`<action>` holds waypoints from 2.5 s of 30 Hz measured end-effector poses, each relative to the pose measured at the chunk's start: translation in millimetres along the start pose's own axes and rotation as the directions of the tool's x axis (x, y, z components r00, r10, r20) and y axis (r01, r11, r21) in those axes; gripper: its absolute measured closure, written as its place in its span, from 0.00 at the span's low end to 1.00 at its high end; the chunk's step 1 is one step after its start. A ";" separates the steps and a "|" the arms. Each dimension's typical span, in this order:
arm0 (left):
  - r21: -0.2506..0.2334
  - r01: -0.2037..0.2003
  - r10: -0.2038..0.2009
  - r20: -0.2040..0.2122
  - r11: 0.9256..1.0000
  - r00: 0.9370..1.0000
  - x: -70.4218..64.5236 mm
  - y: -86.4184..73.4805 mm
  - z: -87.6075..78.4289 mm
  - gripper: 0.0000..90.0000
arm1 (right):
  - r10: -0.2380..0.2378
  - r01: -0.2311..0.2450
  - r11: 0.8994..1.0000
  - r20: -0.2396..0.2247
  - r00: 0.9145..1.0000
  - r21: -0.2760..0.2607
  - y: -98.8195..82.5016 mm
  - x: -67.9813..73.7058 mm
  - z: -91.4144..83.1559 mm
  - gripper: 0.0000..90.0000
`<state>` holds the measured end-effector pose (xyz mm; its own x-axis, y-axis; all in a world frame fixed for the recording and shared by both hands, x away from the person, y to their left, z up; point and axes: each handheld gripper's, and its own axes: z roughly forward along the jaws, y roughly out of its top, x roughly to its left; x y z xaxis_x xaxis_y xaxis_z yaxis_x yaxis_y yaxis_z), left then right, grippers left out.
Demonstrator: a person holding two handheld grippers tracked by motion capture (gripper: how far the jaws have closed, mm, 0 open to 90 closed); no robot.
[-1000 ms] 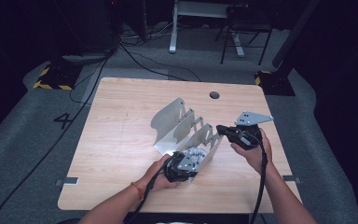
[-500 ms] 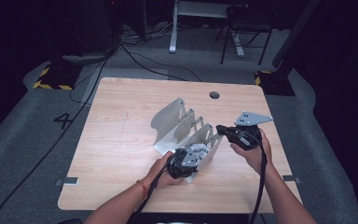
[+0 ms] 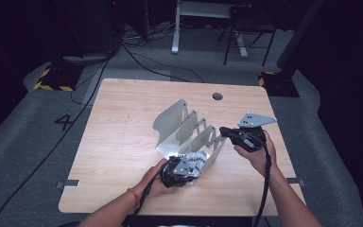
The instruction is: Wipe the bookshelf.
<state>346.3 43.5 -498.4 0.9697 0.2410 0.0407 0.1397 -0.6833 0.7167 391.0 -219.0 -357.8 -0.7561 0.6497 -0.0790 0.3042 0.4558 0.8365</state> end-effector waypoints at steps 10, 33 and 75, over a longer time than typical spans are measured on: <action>0.035 0.015 -0.016 0.011 0.999 1.000 -8.1 -21.1 -25.7 0.88 | 0.002 -0.004 0.997 -0.025 1.000 -0.081 -5.4 -7.2 -28.6 0.70; 0.007 0.125 -0.125 -0.001 0.992 0.992 -15.9 -54.8 -58.4 0.86 | -0.204 0.197 0.978 -0.146 0.968 -0.062 -9.1 5.9 -25.4 0.56; -0.019 0.165 -0.166 -0.028 0.986 0.986 -34.3 -48.8 -56.9 0.84 | -0.243 0.218 0.970 -0.367 0.898 -0.109 -35.9 29.4 23.9 0.54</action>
<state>294.8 107.9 -495.2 0.9272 0.3699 -0.0596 0.2944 -0.6210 0.7264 371.8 -201.8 -403.2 -0.9656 0.2490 -0.0754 0.0669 0.5178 0.8529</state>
